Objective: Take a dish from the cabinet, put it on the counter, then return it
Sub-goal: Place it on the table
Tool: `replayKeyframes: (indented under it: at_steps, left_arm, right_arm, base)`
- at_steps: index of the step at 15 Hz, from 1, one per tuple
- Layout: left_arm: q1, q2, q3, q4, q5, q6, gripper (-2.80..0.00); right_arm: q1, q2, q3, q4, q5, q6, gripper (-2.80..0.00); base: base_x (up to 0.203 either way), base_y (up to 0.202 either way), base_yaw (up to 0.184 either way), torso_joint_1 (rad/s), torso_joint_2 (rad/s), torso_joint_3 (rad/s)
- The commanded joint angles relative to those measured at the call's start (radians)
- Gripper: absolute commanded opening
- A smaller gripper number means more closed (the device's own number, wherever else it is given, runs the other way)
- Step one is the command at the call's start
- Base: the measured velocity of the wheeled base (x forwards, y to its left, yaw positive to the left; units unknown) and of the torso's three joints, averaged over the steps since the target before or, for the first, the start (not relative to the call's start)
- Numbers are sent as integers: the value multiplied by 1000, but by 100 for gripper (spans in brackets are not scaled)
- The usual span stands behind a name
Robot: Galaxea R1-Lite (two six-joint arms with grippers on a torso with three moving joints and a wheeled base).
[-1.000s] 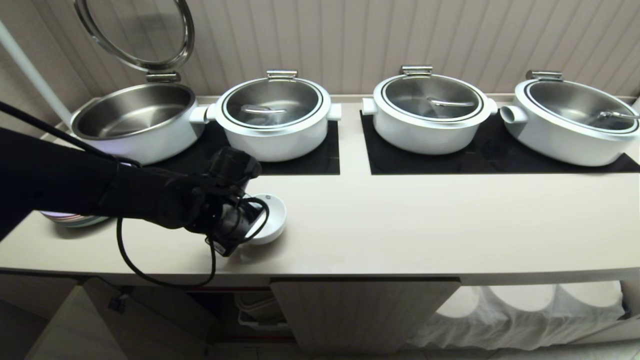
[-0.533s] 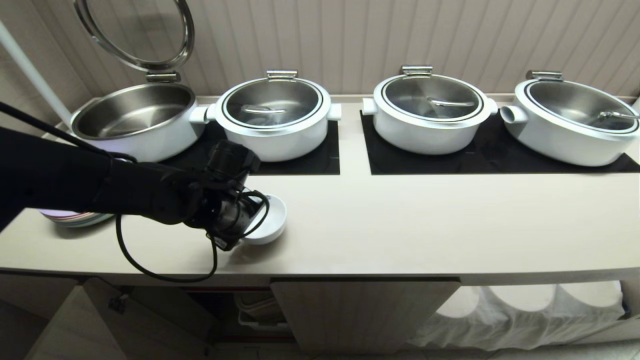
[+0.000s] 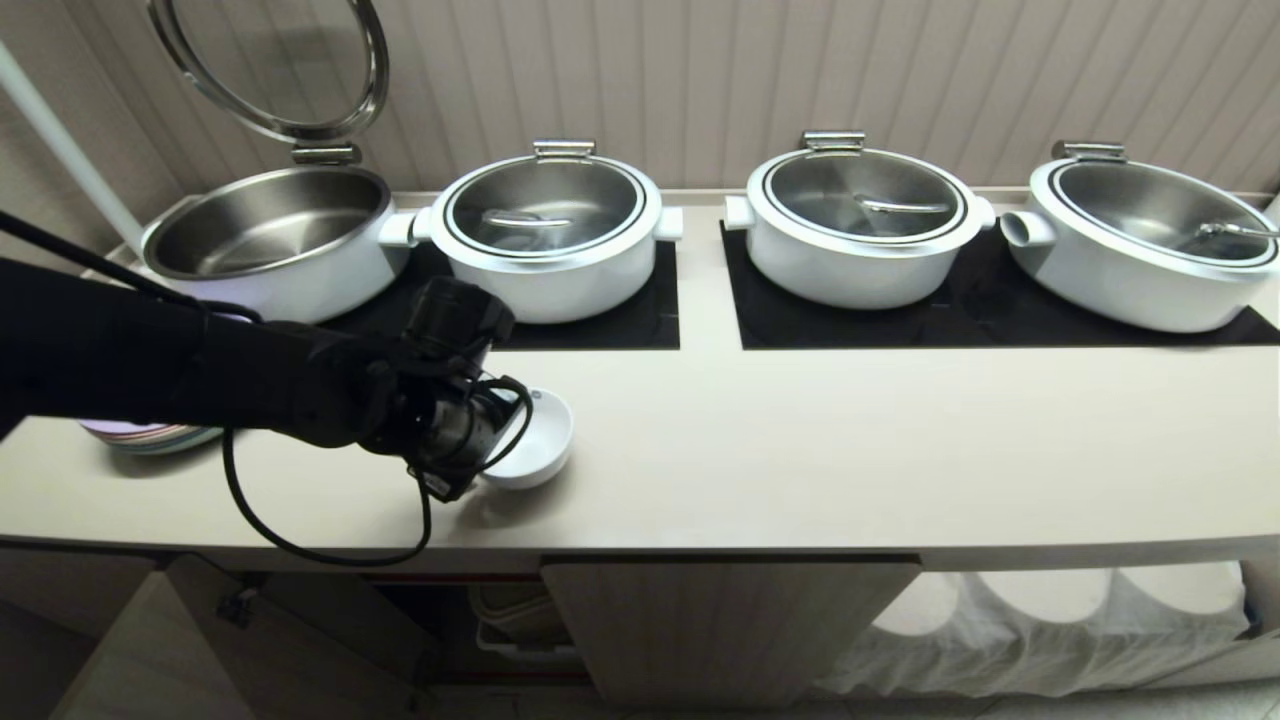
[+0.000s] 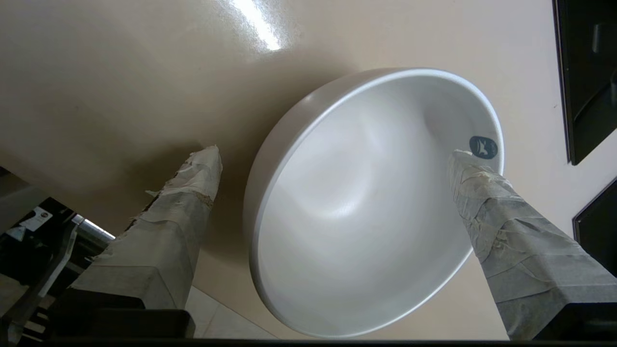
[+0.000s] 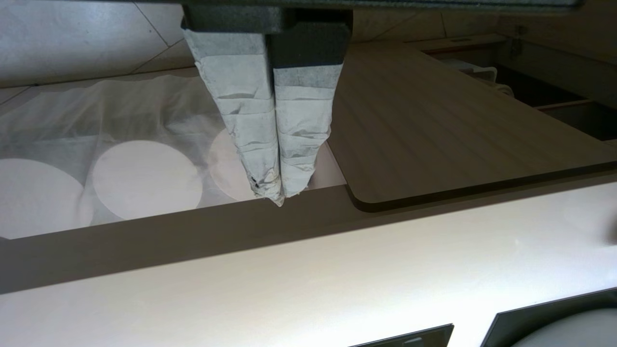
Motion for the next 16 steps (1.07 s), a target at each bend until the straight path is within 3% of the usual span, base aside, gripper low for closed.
replayKeyframes:
  at_steps: [1,6,11,13,16]
  left_arm:
    - [14,-24,7,4,2,-7,0]
    - [33,-65,55,6,3,9,0]
    - [28,-99,51,0,27,69,0]
    - [28,-110,59,0,72,133,0]
    - [29,-120,98,-21,193,340,0]
  right_arm:
    - [0,0,0,0,0,1,-280]
    - [0,0,0,0,0,1,-280]
    - [0,0,0,0,0,1,-280]
    - [0,0,0,0,0,1,-280]
    - [0,0,0,0,0,1,-280]
  base:
    - [0,0,0,0,0,0]
    - [0,0,0,0,0,0]
    - [0,0,0,0,0,0]
    - [0,0,0,0,0,0]
    - [0,0,0,0,0,0]
